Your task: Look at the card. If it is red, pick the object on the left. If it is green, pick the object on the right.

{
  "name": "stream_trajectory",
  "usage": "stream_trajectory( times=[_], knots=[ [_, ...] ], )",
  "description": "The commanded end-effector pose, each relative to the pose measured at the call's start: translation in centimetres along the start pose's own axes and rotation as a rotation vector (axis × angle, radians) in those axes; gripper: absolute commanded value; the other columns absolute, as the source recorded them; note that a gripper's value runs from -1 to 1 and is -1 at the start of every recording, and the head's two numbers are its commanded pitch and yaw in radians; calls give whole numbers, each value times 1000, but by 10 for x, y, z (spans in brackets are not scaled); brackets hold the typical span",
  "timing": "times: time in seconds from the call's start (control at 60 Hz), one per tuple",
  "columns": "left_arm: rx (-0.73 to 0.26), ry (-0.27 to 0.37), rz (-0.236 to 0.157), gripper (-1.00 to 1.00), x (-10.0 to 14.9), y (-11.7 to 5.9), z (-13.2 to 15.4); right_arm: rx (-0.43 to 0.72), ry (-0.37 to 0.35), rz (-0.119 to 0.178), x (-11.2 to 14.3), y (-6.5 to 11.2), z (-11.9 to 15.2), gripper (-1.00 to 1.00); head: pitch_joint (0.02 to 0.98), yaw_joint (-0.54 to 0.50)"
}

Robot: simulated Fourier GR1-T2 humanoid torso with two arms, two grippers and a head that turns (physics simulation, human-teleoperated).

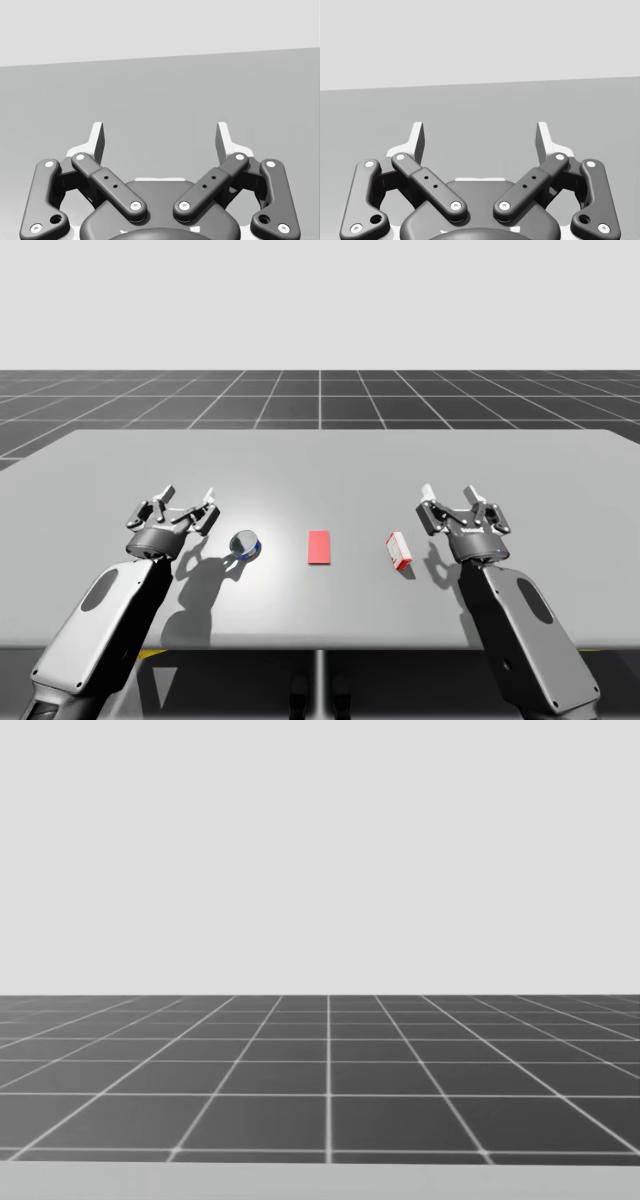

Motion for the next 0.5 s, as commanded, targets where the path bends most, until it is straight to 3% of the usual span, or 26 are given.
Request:
stream_trajectory(
  times=[0.017, 0.2, 0.5],
  knots=[
    [0, -1, 0, -1000, 0, 0, 0, -30, 1, -2, 0, 0, 1, -1000, 71, 19],
    [1, 0, 0, -1000, 0, 0, 0, -22, -11, 8, 1, -3, -1, -1000, 114, 24],
    [1, 1, 0, -1000, 0, 0, 0, -32, -12, 8, 1, -3, -2, -1000, 340, 36]
  ],
)
